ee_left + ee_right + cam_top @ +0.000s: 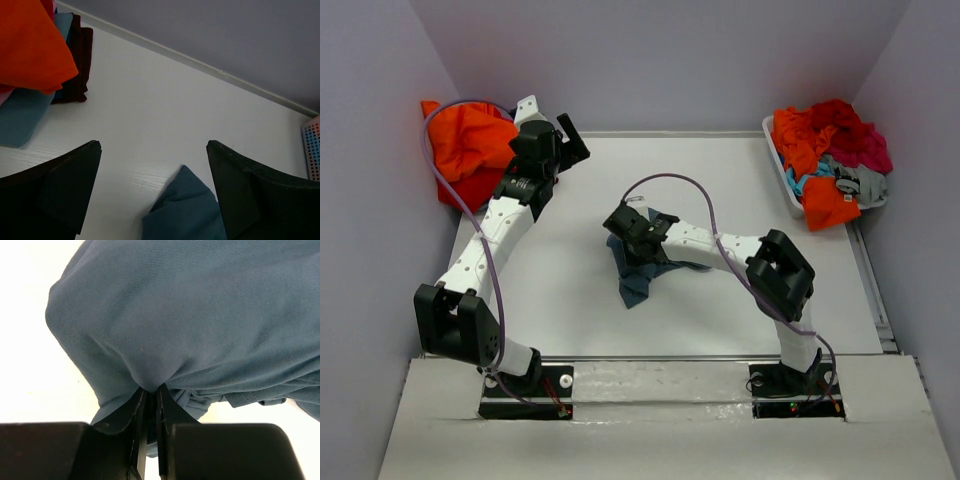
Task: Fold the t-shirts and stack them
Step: Flatten the tshirt out
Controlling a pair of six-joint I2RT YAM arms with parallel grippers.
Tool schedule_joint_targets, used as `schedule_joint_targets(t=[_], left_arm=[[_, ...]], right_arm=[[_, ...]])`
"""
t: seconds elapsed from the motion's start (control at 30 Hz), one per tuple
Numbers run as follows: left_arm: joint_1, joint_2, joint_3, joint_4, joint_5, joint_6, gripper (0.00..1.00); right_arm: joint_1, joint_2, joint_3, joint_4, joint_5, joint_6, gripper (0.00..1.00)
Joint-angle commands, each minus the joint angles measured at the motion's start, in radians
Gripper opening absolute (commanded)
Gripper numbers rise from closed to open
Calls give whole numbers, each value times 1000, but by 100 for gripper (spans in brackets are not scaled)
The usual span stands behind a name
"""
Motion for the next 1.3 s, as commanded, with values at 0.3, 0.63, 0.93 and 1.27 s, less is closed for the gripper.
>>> schedule_joint_targets(t=[0.3,0.63,0.93,1.27], left_arm=[[7,-5,2,41,8,-7,99],[7,3,-7,41,13,-12,99],[7,14,-5,43,12,-13,99],[7,12,1,35,-7,-4,99]], right_arm=[[11,-202,98,-98,200,-25,8],[106,-692,126,66,524,-229,7],[185,-807,-110,375,690,-432,7],[185,-601,78,85,708,-272,53]])
